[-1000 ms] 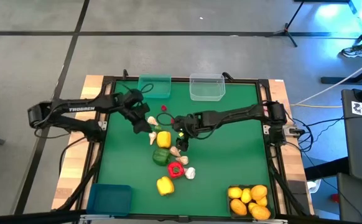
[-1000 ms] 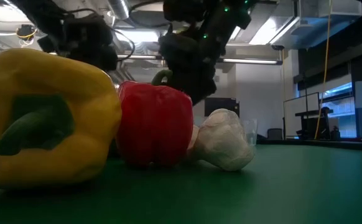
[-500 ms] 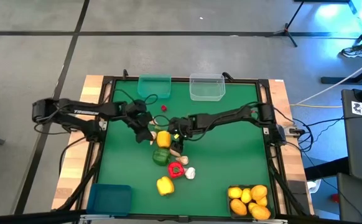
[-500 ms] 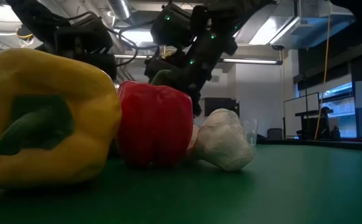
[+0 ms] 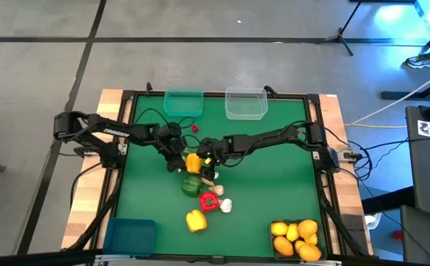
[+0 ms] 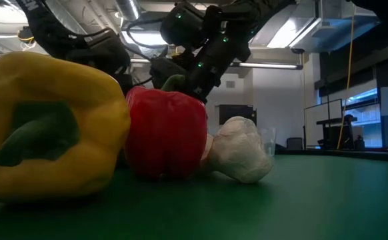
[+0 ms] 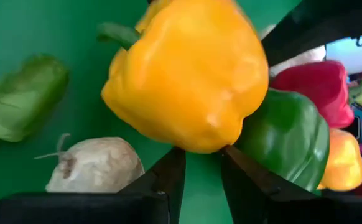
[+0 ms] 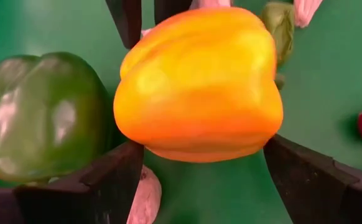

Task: Sort produce into baskets
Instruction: Put the yellow bell pepper into the blue bin

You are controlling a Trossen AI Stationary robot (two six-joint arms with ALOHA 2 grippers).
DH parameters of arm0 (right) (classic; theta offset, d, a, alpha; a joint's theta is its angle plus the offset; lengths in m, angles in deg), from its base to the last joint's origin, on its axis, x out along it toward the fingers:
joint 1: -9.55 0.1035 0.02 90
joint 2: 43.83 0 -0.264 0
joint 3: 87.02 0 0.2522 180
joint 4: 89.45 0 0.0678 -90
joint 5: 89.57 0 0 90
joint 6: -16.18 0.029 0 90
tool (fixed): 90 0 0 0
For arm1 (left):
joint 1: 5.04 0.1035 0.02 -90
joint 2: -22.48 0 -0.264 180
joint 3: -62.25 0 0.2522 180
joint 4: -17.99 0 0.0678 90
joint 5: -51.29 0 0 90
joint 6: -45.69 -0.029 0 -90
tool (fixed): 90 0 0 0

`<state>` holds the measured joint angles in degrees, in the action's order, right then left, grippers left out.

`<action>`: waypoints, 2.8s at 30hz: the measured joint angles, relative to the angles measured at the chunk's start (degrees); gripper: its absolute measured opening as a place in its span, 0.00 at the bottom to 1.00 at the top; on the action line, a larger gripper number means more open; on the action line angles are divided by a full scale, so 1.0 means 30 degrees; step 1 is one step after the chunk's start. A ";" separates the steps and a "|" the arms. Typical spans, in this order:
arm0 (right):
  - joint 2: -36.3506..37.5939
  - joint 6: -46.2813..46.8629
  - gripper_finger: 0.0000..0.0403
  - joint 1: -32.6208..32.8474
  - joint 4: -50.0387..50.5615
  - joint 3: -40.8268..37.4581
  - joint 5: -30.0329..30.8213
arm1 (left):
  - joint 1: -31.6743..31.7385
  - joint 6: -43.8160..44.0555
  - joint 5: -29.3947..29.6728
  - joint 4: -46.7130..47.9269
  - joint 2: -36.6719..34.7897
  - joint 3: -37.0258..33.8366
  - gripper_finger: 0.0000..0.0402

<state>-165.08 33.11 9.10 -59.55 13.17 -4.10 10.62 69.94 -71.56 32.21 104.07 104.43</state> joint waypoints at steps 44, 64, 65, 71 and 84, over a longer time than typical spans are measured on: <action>-0.0217 -0.1575 0.80 -0.6322 0.4316 0.6835 0.0481 | 0.9153 -0.1886 0.0047 -0.0607 -0.1584 0.5560 0.08; -0.6186 -0.1230 0.80 -0.8276 0.9358 1.6021 -0.0755 | 1.2450 -0.2790 0.1953 -0.0224 -0.0047 0.5894 0.08; -0.6179 -0.1282 0.80 -0.8276 0.9618 1.6021 -0.0737 | 1.2457 -0.2797 0.2080 -0.0087 0.0044 0.5873 0.08; -0.6165 -0.1650 0.80 -0.8255 0.9823 1.6197 0.0171 | 1.2576 -0.2775 0.2970 -0.0117 0.0143 0.5865 0.08; -0.6098 -0.1652 0.80 -0.8255 1.0454 1.6218 0.0895 | 1.2761 -0.3043 0.2706 0.0638 0.0136 0.5858 0.08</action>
<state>-183.38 28.15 -15.66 -28.18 61.83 -1.41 48.91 60.81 -63.44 34.12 104.48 122.00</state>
